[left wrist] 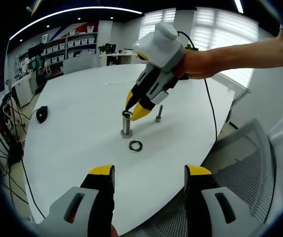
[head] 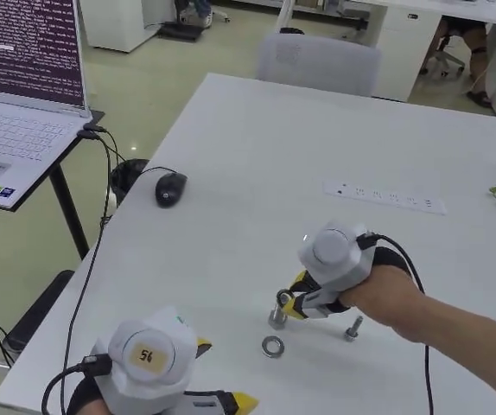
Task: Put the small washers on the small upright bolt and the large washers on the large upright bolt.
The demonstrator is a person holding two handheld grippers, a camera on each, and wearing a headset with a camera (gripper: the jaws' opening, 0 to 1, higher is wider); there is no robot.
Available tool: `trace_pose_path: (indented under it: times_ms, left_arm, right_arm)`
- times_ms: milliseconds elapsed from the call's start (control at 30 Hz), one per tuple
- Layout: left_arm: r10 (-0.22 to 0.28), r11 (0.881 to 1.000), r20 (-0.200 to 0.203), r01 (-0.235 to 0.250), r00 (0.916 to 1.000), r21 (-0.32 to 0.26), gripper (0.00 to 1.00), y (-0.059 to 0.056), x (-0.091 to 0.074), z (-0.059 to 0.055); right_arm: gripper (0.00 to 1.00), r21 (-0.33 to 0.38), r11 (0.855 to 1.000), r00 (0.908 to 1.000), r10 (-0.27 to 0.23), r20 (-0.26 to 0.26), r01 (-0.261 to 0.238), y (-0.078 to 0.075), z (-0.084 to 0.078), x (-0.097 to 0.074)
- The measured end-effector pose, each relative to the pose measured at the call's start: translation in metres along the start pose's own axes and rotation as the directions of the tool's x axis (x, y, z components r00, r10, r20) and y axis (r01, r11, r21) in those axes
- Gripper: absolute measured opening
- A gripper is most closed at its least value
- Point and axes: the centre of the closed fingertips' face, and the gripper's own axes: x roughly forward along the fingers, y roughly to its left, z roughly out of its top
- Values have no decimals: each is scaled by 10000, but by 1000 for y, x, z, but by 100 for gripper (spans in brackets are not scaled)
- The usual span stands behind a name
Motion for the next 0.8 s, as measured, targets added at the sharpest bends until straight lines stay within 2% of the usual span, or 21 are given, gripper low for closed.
trace_pose_path:
  times_ms: [533, 800]
  left_arm:
    - [-74, 10000, -17, 74, 10000, 10, 56, -2, 2, 1]
    - [-93, 10000, -21, 93, 10000, 8, 56, -2, 3, 1]
  right_arm:
    - [23, 30, 9999, 9993, 132, -347, -131, 0, -2, 10]
    - [23, 60, 9997, 9972, 225, -710, -221, 0, -9, 22]
